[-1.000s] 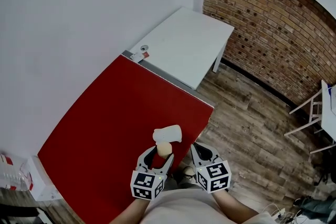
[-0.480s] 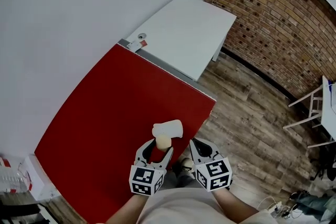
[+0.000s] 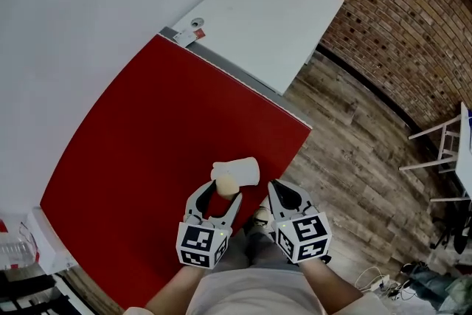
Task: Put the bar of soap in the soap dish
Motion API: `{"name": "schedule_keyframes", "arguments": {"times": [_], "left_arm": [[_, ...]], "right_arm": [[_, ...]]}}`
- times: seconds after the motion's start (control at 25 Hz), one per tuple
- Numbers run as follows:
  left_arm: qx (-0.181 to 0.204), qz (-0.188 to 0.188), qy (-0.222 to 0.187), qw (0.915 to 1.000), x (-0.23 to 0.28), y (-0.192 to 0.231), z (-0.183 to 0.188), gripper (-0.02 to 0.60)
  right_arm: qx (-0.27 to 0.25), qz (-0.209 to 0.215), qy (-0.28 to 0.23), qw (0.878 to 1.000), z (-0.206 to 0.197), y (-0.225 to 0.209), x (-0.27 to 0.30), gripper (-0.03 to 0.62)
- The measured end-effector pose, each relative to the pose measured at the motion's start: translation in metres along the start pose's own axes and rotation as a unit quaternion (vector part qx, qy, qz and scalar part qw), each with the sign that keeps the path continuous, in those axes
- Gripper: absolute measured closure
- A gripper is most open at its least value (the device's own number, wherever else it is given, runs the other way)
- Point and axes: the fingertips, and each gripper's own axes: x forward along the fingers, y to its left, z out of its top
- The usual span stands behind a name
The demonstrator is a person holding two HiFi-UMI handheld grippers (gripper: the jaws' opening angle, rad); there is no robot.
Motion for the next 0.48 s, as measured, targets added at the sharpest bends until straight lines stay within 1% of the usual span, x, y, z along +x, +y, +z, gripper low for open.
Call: {"name": "schedule_keyframes", "arguments": {"times": [0.16,0.36,0.48], "left_arm": [[0.01,0.003,0.003,0.9999,0.009,0.008,-0.007,0.333],[0.017,0.005,0.01,0.9998,0.017,0.016,-0.013,0.333],[0.039,0.004,0.015,0.9991,0.023,0.017,-0.014,0.333]], "right_arm": [[0.011,0.003,0.001,1.0,-0.005,-0.005,0.014,0.591],[0.011,0.013,0.007,1.0,-0.009,-0.004,0.028,0.589],[0.014,0.016,0.012,1.0,-0.013,-0.006,0.034,0.589]]}}
